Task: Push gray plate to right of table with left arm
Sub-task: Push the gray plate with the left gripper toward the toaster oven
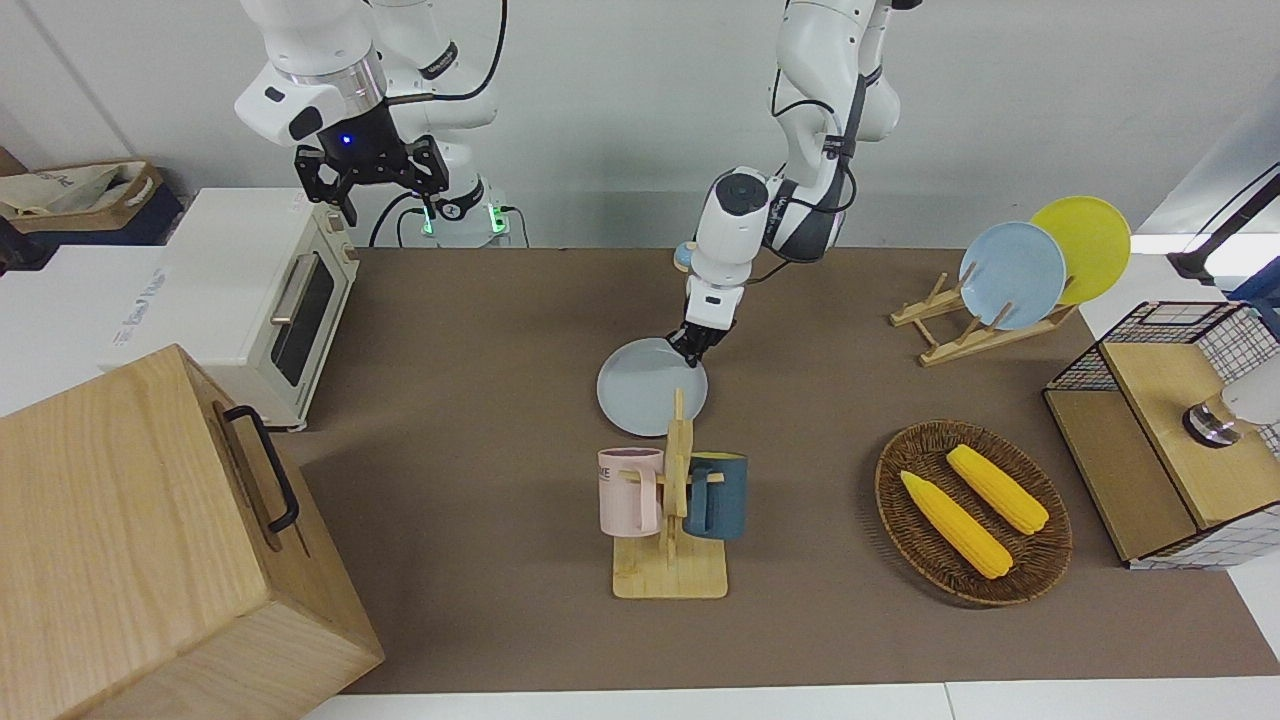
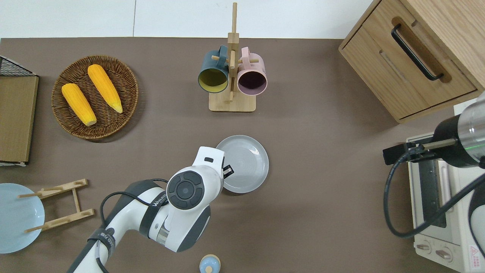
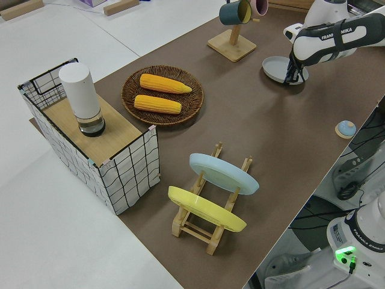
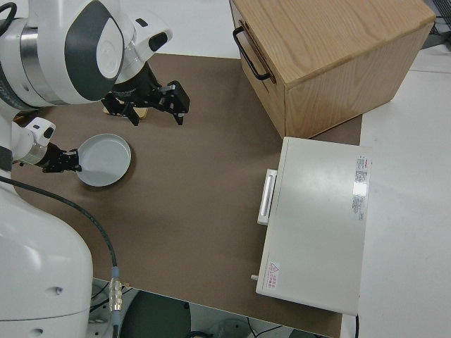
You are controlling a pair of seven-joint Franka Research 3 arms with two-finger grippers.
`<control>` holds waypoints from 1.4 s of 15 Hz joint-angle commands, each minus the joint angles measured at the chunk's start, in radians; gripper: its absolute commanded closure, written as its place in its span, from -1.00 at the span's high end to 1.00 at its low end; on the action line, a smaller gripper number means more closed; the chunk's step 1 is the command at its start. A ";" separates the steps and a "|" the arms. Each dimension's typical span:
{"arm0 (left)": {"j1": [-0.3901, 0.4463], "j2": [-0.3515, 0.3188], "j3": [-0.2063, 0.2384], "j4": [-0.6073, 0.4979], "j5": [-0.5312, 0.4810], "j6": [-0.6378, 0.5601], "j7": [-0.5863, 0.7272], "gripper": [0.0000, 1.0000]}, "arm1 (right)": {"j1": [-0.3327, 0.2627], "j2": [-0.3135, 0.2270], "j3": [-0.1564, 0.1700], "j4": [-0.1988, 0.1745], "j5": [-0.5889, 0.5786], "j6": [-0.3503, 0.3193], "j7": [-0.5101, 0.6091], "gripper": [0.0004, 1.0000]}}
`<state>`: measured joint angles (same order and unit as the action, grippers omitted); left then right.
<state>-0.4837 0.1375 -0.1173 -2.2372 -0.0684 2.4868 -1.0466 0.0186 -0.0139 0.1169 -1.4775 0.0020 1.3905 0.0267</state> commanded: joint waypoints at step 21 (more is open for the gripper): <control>-0.288 0.295 0.002 0.343 0.091 -0.009 -0.383 -1.00 | -0.020 -0.003 0.015 0.008 0.010 -0.015 0.001 0.97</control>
<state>-0.7403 0.3770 -0.1219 -1.9530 -0.0006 2.4869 -1.3763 0.0186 -0.0139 0.1169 -1.4775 0.0020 1.3905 0.0267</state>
